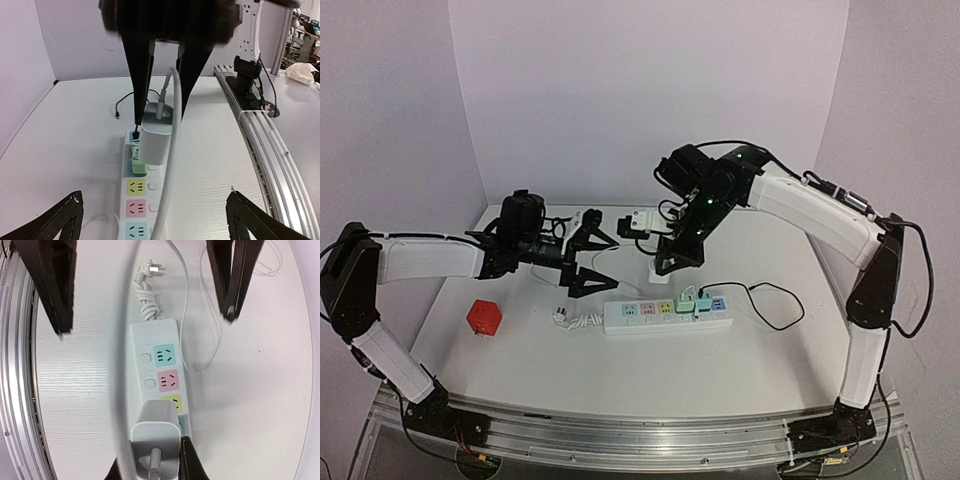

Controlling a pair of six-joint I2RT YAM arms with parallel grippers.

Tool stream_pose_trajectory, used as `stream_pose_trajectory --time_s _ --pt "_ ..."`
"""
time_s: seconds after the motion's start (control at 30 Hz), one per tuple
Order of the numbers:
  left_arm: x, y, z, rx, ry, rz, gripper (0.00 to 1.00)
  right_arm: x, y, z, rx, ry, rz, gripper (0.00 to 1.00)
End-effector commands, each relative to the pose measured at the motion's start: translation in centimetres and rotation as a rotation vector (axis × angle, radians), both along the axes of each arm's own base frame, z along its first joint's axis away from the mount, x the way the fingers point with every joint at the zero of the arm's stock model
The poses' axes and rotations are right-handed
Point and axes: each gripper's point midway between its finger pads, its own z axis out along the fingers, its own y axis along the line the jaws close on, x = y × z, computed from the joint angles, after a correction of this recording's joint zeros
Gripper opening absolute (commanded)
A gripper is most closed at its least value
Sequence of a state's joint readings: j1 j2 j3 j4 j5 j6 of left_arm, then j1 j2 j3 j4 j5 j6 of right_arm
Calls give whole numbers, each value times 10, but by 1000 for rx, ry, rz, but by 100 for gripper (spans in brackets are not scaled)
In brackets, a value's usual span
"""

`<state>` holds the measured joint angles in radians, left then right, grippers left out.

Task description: Insert the plug

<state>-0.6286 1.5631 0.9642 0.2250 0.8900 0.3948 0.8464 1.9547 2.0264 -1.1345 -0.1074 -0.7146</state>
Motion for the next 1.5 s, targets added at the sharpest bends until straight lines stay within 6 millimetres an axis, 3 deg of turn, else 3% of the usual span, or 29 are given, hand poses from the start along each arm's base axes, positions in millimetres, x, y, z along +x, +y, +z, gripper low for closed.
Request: stream_pose_trajectory --time_s 0.0,0.1,0.2,0.27,0.37,0.47,0.53,0.67,0.77,0.83,1.13,1.47 --pt "6 31 8 21 -62 78 100 48 -10 -10 -35 -20 -175 0" --pt "11 46 5 33 -52 131 100 108 -29 -6 -20 -51 -439 0" --pt "17 55 3 41 -33 175 100 164 -71 -4 74 40 -809 0" --pt "18 57 -1 55 -26 188 99 180 -93 -6 144 145 -999 0" --pt "20 59 -10 81 15 208 94 182 -109 -10 155 190 -1140 0" --pt "18 58 -21 104 48 194 90 176 -120 -14 131 207 -1208 0" --pt "12 58 -35 140 52 149 89 166 -108 -12 156 277 -1156 0" --pt "5 53 -71 253 73 102 93 128 -53 -5 184 354 -849 0" --pt "-2 51 -91 298 76 73 96 74 -3 -7 153 351 -505 0" --pt "-9 50 -102 320 94 56 96 56 10 -17 131 370 -413 0" --pt "-11 37 -117 319 116 44 94 40 17 -51 36 344 -252 0" --pt "-13 38 -125 320 133 58 93 29 -8 -100 -185 262 -102 0"
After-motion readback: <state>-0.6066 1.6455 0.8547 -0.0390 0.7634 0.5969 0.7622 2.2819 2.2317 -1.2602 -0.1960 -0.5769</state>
